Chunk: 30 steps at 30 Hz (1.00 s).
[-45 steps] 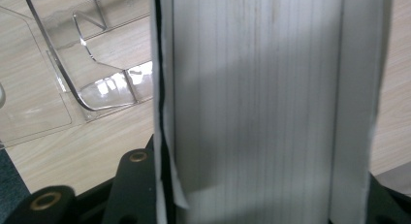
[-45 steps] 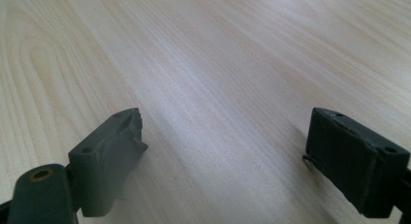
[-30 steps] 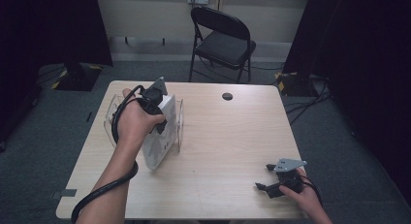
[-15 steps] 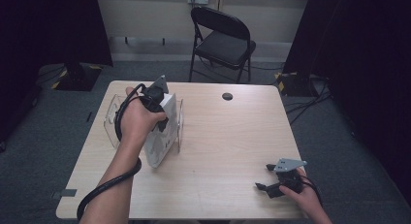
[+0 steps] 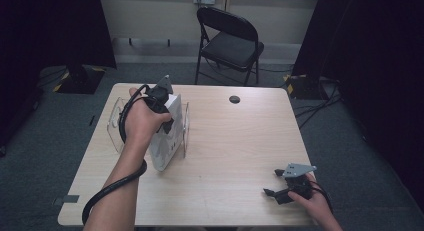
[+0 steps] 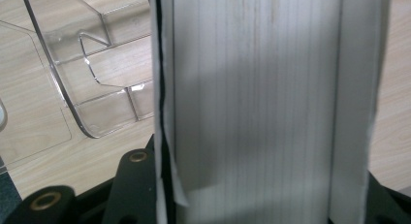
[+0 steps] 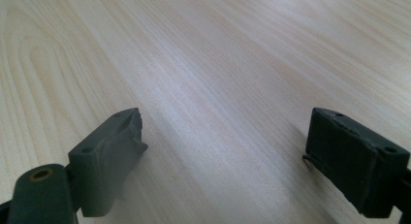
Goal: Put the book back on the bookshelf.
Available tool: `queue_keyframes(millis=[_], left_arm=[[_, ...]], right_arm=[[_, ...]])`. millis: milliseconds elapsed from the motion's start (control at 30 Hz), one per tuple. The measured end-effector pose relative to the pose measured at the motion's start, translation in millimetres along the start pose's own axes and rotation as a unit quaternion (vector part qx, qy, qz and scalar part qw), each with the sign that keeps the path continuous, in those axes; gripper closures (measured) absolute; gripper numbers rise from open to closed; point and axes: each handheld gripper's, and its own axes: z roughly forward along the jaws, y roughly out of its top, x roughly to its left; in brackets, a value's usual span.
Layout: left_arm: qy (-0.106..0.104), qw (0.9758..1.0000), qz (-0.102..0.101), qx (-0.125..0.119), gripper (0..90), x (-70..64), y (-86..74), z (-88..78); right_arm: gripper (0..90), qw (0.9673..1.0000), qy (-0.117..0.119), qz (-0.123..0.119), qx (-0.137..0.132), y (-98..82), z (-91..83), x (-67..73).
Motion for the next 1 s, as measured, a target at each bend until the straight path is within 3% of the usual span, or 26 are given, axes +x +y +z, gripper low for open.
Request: queue_keyframes(millis=[833,967,1000], left_arm=[[-0.002,0.9999,-0.011,-0.006,53.1,0.1,12.0,5.4],[0.001,1.0000,-0.005,-0.003,53.1,0.3,13.9,6.8],[0.000,0.9999,-0.011,-0.006,53.1,-1.0,14.3,7.1]], right_arm=[[12.4,1.0000,0.000,-0.001,0.000,0.0,-0.1,0.3],[12.4,1.0000,0.001,-0.003,0.001,0.0,-0.1,0.1],[12.4,1.0000,0.001,-0.003,0.000,0.0,0.0,0.1]])
